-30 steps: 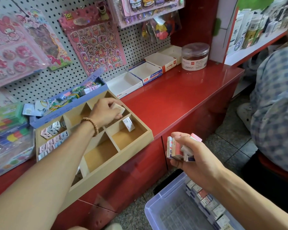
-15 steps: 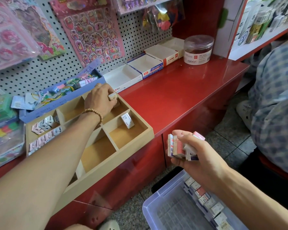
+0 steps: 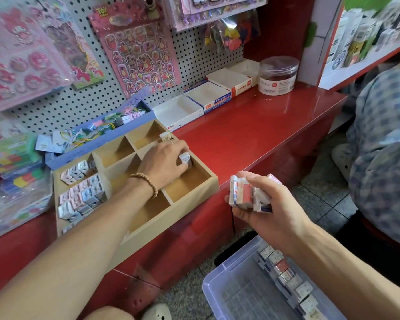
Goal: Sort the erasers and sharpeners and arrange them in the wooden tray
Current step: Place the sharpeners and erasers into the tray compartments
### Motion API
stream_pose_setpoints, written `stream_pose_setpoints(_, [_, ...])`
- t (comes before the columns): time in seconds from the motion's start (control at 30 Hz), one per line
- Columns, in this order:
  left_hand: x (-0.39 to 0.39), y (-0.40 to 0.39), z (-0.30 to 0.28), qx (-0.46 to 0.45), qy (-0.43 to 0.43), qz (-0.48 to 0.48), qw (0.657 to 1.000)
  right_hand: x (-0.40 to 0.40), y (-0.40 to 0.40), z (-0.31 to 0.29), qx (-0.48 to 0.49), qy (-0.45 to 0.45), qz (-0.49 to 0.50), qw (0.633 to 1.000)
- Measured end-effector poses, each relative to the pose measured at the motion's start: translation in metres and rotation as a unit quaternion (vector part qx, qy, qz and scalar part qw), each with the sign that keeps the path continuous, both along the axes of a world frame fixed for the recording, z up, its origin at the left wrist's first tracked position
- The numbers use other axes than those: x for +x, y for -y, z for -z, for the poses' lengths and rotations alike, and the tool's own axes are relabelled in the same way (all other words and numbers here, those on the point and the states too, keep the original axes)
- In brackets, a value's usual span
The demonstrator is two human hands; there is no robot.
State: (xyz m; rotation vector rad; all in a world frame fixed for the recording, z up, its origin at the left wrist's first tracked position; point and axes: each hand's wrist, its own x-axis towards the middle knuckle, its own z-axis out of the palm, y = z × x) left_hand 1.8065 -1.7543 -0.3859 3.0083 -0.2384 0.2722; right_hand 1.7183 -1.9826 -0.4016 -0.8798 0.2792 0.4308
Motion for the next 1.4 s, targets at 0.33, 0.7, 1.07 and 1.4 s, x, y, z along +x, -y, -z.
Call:
stream_pose_setpoints(0.33, [-0.045,0.046,-0.028,-0.235,-0.029,0.091,0.967,0.001,-0.005,-0.01,0.027,0.023,-0.006,0.999])
stream_pose_setpoints(0.7, [-0.063,0.031,-0.051,-0.426,-0.11,0.033,0.897,0.004,-0.025,-0.021,-0.032,0.076,-0.034,0.996])
stream_pose_setpoints(1.07, [-0.024,-0.106,-0.031,-0.174,0.018,-0.194,0.965,-0.003,-0.056,-0.024,-0.075,0.07,-0.06,0.993])
stream_pose_setpoints(1.4, [0.005,-0.108,-0.007,-0.043,-0.014,-0.183,0.982,-0.002,-0.064,-0.019,-0.072,0.066,-0.064,0.993])
